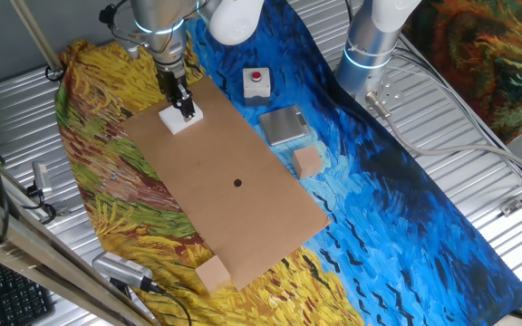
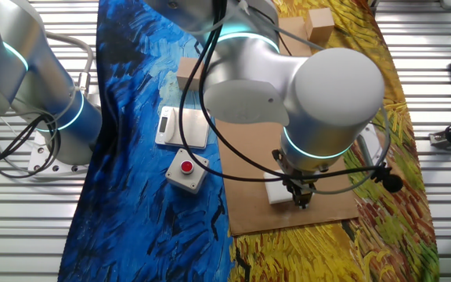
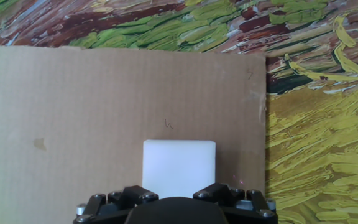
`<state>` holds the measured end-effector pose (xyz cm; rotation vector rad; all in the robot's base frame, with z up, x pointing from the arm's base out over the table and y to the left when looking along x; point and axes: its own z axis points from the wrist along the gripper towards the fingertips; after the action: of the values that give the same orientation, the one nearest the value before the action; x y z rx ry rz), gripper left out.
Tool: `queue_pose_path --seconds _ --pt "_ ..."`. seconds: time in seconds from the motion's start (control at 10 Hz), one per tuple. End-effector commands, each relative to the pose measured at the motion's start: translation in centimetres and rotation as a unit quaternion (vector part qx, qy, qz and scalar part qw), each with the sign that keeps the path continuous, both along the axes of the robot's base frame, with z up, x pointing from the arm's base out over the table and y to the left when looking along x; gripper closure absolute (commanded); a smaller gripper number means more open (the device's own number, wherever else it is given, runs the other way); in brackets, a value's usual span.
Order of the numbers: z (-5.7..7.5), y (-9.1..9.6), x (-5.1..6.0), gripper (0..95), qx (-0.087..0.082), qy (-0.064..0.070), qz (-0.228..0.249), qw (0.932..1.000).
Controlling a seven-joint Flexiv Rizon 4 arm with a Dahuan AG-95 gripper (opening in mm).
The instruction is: Clean the tabletop with a sponge
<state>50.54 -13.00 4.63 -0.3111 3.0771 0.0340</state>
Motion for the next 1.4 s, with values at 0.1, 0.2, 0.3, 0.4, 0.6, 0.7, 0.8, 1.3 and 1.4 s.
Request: queue_pose_path --seconds 0.1,0.2,0.3,0.4,0.6,0.7,0.8,1.3,1.4 --pt "-0.2 0.0 0.0 19.0 0.000 0.000 0.000 1.0000" --pt "-0.2 0.0 0.0 19.0 0.000 0.000 0.000 1.0000" --pt "-0.3 0.0 0.0 19.0 0.000 -0.001 0.000 1.0000" --pt "-0.4 0.0 0.0 19.0 0.001 -0.001 0.001 1.0000" --pt "-0.5 0.0 0.0 19.0 0.001 -0.001 0.001 1.0000" --pt "-0.7 0.0 0.0 19.0 0.001 -0.002 0.001 1.0000" --pt "-0.7 0.0 0.0 19.0 0.001 -0.002 0.001 1.0000" --pt "-1.2 0.0 0.1 19.0 0.002 -0.004 0.002 1.0000" --pt "-1.2 0.0 0.1 19.0 0.002 -0.004 0.002 1.0000"
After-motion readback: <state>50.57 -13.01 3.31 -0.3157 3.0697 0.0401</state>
